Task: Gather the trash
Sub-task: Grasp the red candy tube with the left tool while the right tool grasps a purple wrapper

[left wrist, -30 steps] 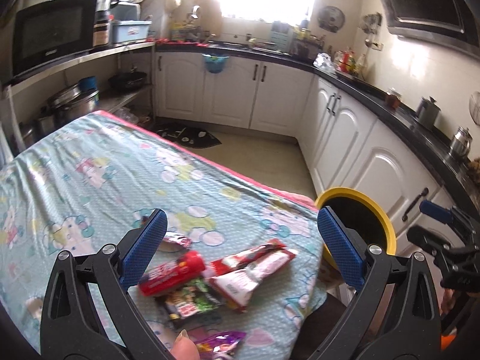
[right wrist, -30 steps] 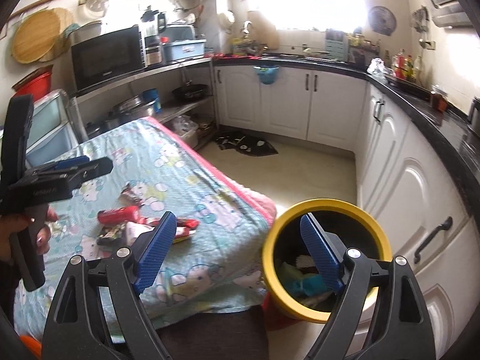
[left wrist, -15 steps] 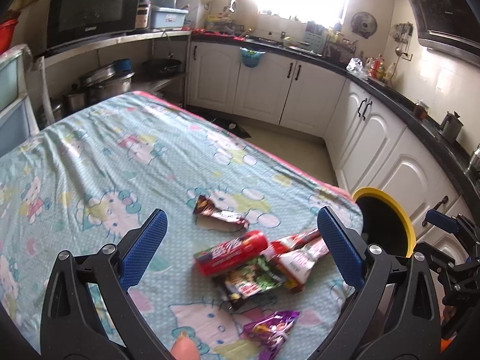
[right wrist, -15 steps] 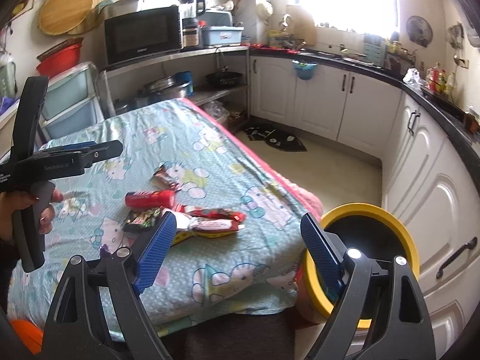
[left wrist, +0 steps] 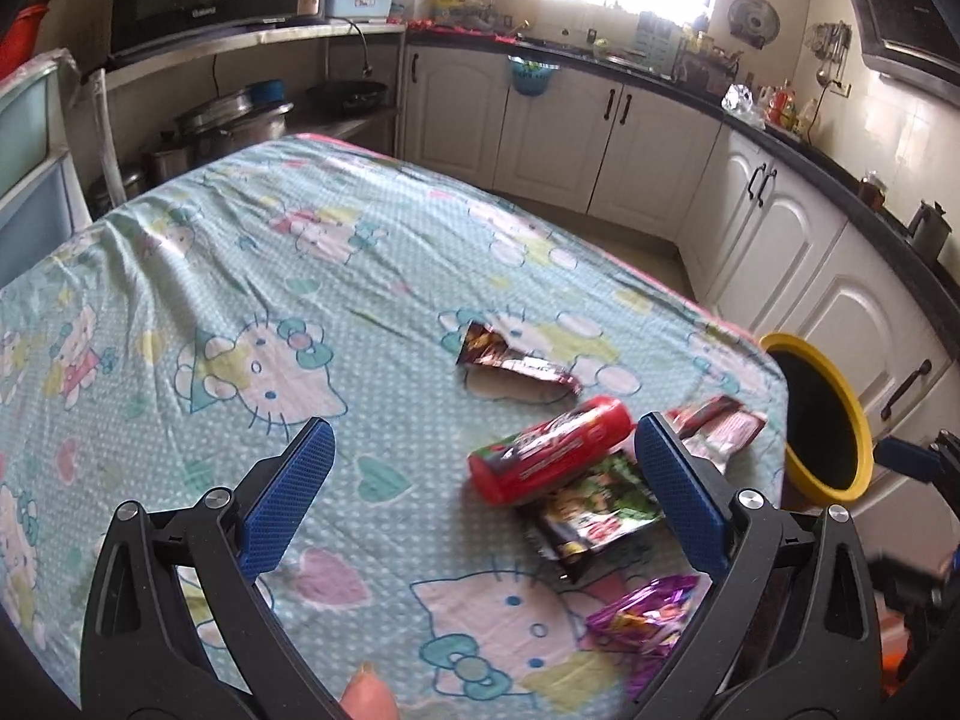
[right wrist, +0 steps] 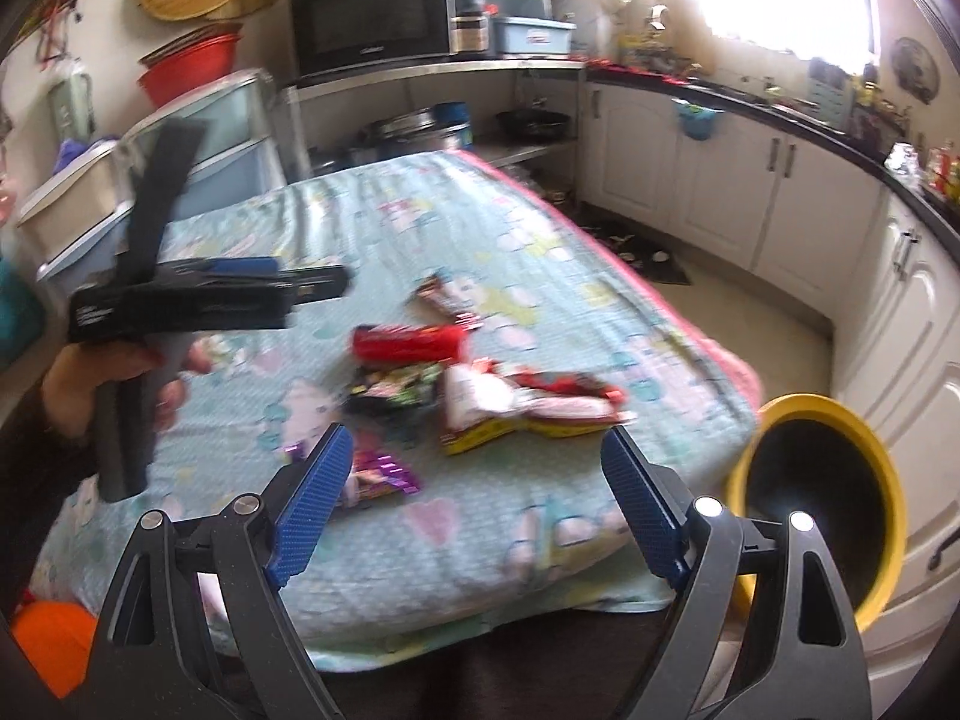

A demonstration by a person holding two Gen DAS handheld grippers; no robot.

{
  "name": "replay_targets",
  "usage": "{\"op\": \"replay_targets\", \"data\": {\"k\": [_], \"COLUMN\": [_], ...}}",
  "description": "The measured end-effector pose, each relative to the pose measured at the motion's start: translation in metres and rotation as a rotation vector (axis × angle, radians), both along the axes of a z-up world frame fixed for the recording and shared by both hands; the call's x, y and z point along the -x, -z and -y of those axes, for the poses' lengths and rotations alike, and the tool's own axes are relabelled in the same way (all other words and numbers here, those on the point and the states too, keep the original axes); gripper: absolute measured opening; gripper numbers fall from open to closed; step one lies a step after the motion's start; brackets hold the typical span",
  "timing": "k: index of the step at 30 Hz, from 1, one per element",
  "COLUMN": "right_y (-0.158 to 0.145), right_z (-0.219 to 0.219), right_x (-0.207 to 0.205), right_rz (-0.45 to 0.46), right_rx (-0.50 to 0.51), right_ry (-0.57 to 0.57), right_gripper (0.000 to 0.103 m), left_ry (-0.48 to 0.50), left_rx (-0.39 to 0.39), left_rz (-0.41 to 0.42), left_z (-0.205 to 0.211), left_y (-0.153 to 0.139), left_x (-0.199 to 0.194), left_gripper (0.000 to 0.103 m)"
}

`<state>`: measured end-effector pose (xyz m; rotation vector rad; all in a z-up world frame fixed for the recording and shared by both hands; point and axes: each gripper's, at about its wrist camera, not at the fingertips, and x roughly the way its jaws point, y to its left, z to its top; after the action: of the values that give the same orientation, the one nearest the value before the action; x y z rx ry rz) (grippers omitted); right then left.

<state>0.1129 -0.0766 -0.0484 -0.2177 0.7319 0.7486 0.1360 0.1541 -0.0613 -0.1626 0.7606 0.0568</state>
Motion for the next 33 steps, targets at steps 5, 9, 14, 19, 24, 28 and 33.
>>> {"op": "replay_targets", "data": {"k": [5, 9, 14, 19, 24, 28, 33], "right_y": [0.015, 0.029, 0.045, 0.059, 0.066, 0.066, 0.074], "right_z": [-0.029, -0.048, -0.067, -0.076, -0.078, -0.074, -0.066], "right_x": [0.017, 0.026, 0.033, 0.027, 0.017, 0.017, 0.016], "right_rz": [-0.029, -0.072, -0.089, -0.092, -0.123, -0.127, -0.177], "right_rx": [0.008, -0.004, 0.014, 0.050, 0.050, 0.048, 0.062], "right_ry": [-0.077, -0.118, -0.142, -0.116, -0.112, -0.121, -0.140], "right_gripper": [0.082, 0.082, 0.082, 0.070, 0.061, 0.055, 0.032], "left_ry": [0.032, 0.094, 0.167, 0.237, 0.315, 0.383, 0.418], "left_rx": [0.026, 0.059, 0.058, 0.034, 0.031, 0.029, 0.011], "left_rz": [-0.015, -0.028, -0.048, -0.086, -0.110, -0.138, -0.187], "left_z": [-0.007, -0.009, -0.002, 0.004, 0.010, 0.020, 0.027], "left_y": [0.010, 0.016, 0.022, 0.032, 0.040, 0.046, 0.056], "left_x": [-0.006, -0.015, -0.028, -0.045, -0.056, -0.062, -0.067], "left_gripper": [0.092, 0.092, 0.092, 0.086, 0.078, 0.071, 0.060]}}
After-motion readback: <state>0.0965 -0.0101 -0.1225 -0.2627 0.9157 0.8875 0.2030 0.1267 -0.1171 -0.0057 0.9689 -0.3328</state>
